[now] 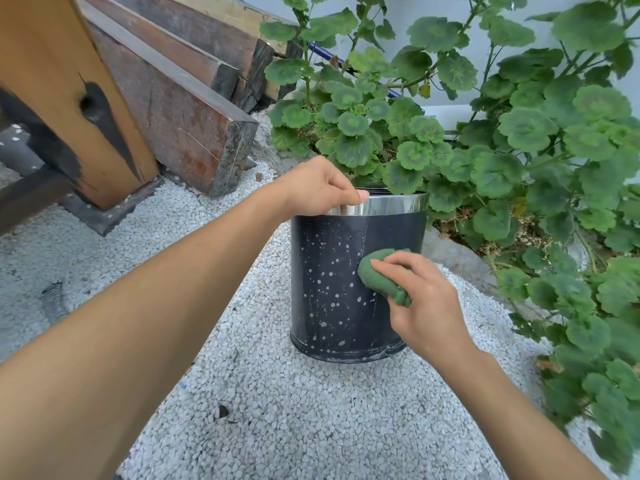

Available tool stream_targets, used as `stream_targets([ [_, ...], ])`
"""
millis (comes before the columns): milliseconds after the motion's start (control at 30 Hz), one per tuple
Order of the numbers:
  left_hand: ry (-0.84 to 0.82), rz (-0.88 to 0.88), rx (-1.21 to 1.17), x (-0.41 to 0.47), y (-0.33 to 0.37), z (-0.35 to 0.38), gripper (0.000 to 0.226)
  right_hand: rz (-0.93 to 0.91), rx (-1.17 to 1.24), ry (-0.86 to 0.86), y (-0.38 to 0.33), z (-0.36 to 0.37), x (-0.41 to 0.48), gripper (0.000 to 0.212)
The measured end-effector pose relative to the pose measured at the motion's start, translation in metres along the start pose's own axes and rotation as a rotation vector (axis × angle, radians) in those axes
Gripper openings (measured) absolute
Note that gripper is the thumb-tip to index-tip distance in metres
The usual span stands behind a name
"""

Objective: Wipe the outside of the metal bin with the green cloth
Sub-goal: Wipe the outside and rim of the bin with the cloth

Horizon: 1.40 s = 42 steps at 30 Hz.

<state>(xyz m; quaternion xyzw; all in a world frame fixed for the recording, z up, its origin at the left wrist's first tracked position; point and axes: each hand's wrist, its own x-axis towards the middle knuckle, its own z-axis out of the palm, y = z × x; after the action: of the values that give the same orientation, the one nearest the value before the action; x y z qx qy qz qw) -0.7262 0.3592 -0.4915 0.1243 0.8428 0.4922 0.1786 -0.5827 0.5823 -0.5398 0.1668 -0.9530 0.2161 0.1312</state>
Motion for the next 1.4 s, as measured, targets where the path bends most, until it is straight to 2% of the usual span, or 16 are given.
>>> stream_targets([
  [367,-0.027,-0.019,-0.004,0.003,0.002,-0.002,0.040,0.047,-0.031,-0.342,-0.009,0.019,-0.086,0.066],
  [467,-0.036,-0.022,0.007,0.000,0.005,-0.002,0.039,0.058,-0.033,-0.381,-0.010,0.021,-0.096,0.070],
  [733,0.018,-0.100,-0.061,0.001,-0.006,-0.003,0.037,0.102,0.076,-0.262,-0.020,0.008,-0.071,0.062],
  [967,0.051,-0.114,-0.138,0.000,-0.019,-0.004,0.033,0.015,0.054,0.077,-0.033,-0.016,0.019,0.051],
  [1067,0.061,-0.095,-0.146,-0.001,-0.019,-0.002,0.026,0.001,-0.008,0.157,-0.039,-0.020,0.057,0.048],
  [1167,0.023,-0.062,-0.148,-0.004,-0.021,-0.003,0.029,-0.005,-0.093,0.129,-0.042,-0.020,0.080,0.049],
  [1267,0.017,-0.105,-0.114,-0.005,-0.022,-0.004,0.064,-0.001,-0.135,0.065,-0.042,-0.016,0.086,0.052],
  [1400,0.047,-0.159,-0.114,-0.004,-0.020,-0.007,0.056,-0.008,-0.166,0.007,-0.040,-0.009,0.081,0.052],
])
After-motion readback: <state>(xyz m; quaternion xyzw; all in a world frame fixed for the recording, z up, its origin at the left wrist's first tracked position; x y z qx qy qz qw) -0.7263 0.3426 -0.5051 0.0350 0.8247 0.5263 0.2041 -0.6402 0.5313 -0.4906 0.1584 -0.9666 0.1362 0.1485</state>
